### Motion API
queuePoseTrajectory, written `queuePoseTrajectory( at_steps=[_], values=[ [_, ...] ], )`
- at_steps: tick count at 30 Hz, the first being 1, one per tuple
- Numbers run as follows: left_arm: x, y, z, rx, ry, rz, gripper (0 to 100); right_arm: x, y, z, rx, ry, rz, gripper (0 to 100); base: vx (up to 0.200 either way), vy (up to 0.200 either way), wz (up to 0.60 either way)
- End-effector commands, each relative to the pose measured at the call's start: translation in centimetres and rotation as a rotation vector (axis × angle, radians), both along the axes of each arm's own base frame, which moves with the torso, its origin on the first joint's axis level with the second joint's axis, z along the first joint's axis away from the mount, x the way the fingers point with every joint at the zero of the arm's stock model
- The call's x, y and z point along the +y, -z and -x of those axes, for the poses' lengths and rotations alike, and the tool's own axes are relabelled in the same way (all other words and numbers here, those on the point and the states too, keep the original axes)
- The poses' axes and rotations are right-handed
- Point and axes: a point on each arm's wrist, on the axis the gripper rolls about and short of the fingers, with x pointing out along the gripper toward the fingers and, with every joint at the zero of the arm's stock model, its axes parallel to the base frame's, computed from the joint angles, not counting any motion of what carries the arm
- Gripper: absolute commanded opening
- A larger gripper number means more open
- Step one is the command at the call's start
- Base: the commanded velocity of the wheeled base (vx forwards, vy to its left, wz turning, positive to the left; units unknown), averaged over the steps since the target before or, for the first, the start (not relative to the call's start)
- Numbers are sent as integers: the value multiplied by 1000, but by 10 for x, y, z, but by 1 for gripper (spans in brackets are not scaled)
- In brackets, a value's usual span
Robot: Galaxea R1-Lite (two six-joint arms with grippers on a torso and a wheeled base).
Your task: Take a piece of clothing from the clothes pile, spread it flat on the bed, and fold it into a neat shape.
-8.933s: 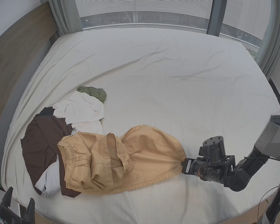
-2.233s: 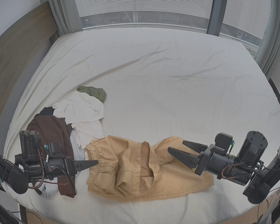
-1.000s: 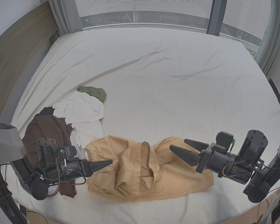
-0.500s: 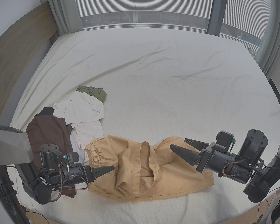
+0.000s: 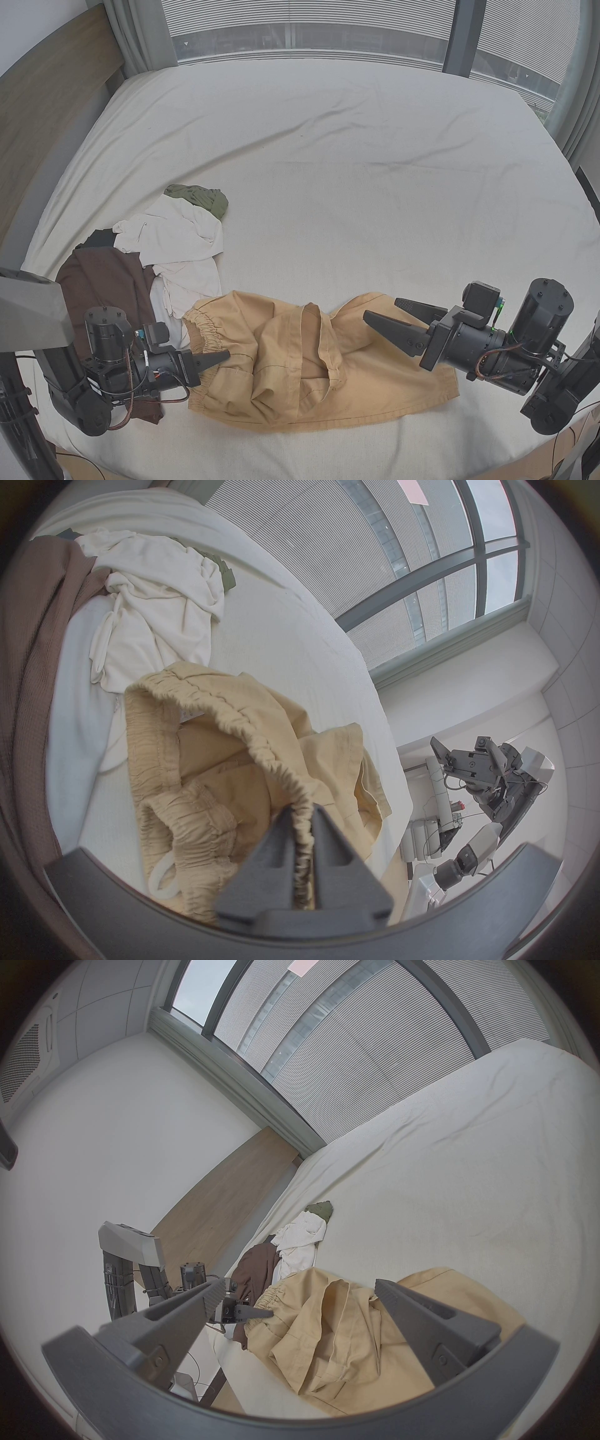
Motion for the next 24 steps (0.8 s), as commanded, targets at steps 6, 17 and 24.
queuePoseTrajectory(
  at_steps=[6,17,24],
  values=[
    [0,0,-2,-58,0,16,0,3,5,0,16,-10,10,100,0,0,0],
    [1,1,1,-51,5,11,0,3,7,-2,21,-7,13,100,0,0,0],
    [2,-2,14,-30,17,12,100,3,7,-1,22,-9,14,100,0,0,0]
  ],
)
